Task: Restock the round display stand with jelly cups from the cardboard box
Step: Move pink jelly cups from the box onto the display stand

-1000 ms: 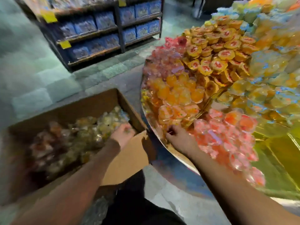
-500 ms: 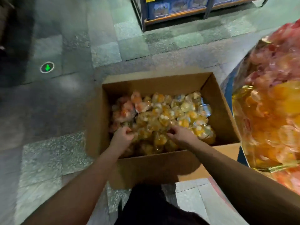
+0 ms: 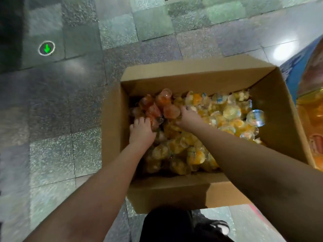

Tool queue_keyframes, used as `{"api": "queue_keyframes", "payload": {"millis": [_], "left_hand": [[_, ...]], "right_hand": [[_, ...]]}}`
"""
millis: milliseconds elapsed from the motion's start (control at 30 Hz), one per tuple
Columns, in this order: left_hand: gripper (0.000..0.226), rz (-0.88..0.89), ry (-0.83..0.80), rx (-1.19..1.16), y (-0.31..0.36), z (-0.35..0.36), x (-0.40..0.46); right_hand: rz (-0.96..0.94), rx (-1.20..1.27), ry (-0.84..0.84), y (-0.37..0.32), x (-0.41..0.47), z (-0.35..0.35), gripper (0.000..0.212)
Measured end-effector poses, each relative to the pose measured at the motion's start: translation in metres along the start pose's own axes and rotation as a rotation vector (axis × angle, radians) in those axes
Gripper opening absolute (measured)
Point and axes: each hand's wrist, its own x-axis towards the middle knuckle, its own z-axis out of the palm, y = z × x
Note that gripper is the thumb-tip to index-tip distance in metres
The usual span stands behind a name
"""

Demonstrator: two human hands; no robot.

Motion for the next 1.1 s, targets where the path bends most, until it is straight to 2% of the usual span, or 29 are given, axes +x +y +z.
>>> {"api": "queue_keyframes", "payload": {"millis": [67,200,300,367,467,567,667,800,967,1100], "left_hand": [[0.064,-0.006,-0.011,0.03,0.002,0.005,0.007],[0.066,-0.061,-0.021,0.1,0.001,0.016,0.016],[0.055,-0.058,0.021,0.066,0.002,0.009,0.015],[0.055,-0.087,0.064,-0.083,0.003,-0.004,0.005],[0.069,-0.146,0.029,-0.512,0.013,-0.032,-0.021],[0.081,-0.09,-0.048,-0.662,0.04,-0.059,-0.056],[0.075,0.019,-0.018,-0.701,0.083,-0.081,-0.093],[0.073,0.074,-0.002,-0.726,0.155,-0.094,-0.147],[0.052,0.254,0.005,-0.643,0.263,-0.084,-0.206],[0.049,0.458,-0.125,-0.625,0.355,-0.069,-0.258]], "right_hand": [[0.039,0.086,0.0,-0.006,0.009,0.007,0.069],[0.083,0.161,0.132,-0.003,0.018,0.017,0.037],[0.127,0.288,0.168,0.004,0.01,0.011,0.042],[0.154,0.447,0.213,0.011,-0.006,0.002,0.046],[0.184,0.651,0.272,0.029,-0.042,-0.015,0.045],[0.184,0.824,0.324,0.054,-0.093,-0.031,0.043],[0.146,0.895,0.361,0.089,-0.155,-0.045,0.039],[0.122,0.799,0.47,0.147,-0.252,-0.062,0.026],[0.201,0.793,0.609,0.238,-0.376,-0.06,0.031],[0.312,0.781,0.761,0.307,-0.47,-0.046,0.034]]}}
